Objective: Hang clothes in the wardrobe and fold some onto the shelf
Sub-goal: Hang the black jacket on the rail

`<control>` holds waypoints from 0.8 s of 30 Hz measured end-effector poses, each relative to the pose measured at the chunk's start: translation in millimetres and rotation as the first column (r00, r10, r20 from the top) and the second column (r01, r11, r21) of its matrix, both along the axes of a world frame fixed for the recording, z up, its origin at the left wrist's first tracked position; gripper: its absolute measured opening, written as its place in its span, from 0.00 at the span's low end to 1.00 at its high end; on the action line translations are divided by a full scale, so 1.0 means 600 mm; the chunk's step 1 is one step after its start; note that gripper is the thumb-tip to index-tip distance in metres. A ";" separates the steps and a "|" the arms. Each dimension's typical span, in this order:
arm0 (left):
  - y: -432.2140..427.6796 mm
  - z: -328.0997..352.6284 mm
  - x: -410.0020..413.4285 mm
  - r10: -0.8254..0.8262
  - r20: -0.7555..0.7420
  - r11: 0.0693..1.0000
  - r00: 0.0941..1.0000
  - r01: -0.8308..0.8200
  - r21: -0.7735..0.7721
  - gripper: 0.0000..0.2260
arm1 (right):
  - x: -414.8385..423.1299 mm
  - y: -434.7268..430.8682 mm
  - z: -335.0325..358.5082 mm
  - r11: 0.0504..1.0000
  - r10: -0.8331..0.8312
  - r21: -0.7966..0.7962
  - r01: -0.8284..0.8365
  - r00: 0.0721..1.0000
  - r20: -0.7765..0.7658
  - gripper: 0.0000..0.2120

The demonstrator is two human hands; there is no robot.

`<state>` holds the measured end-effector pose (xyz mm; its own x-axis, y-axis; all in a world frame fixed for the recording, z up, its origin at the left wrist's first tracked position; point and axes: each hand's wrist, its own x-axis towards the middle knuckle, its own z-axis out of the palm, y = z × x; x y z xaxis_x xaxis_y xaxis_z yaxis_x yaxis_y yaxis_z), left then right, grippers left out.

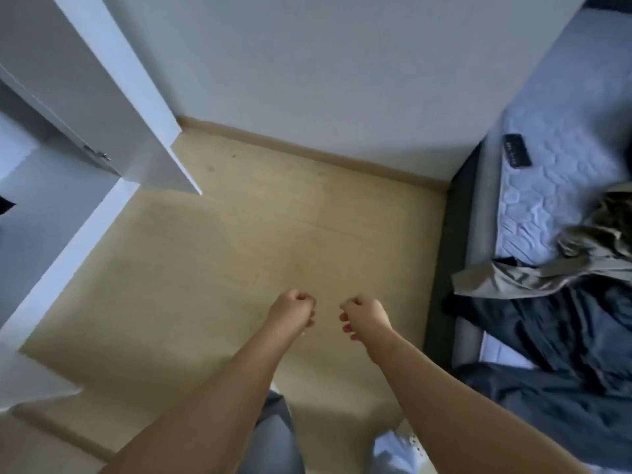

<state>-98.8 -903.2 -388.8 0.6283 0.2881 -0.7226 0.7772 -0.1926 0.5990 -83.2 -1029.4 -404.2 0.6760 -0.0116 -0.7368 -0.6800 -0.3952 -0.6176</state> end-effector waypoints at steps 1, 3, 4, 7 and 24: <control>-0.048 -0.004 0.001 -0.026 -0.005 1.000 1.000 0.026 0.004 0.08 | -0.007 -0.052 -0.001 0.999 -0.041 -0.010 0.041 0.999 0.000 0.10; -0.142 -0.010 0.000 -0.085 -0.022 0.996 0.996 0.085 0.008 0.08 | -0.025 -0.148 -0.003 0.994 -0.106 -0.032 0.106 0.994 -0.016 0.09; -0.196 -0.011 -0.001 -0.126 -0.029 0.992 0.992 0.126 0.004 0.08 | -0.037 -0.201 -0.004 0.988 -0.153 -0.039 0.152 0.988 -0.022 0.09; -0.338 -0.006 -0.004 -0.218 -0.026 0.976 0.976 0.217 -0.033 0.07 | -0.068 -0.336 -0.006 0.961 -0.274 -0.057 0.272 0.961 -0.041 0.09; -0.770 -0.047 0.142 -0.702 -0.022 0.712 0.712 0.701 -0.021 0.09 | -0.034 -0.728 -0.027 0.688 -0.726 -0.077 0.722 0.684 -0.078 0.08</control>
<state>-13.6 -1364.9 -417.0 0.6277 -0.2356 -0.7419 0.4364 -0.6827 0.5860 -103.4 -1466.4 -420.6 0.3731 -0.4959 -0.7841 -0.8175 0.2238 -0.5306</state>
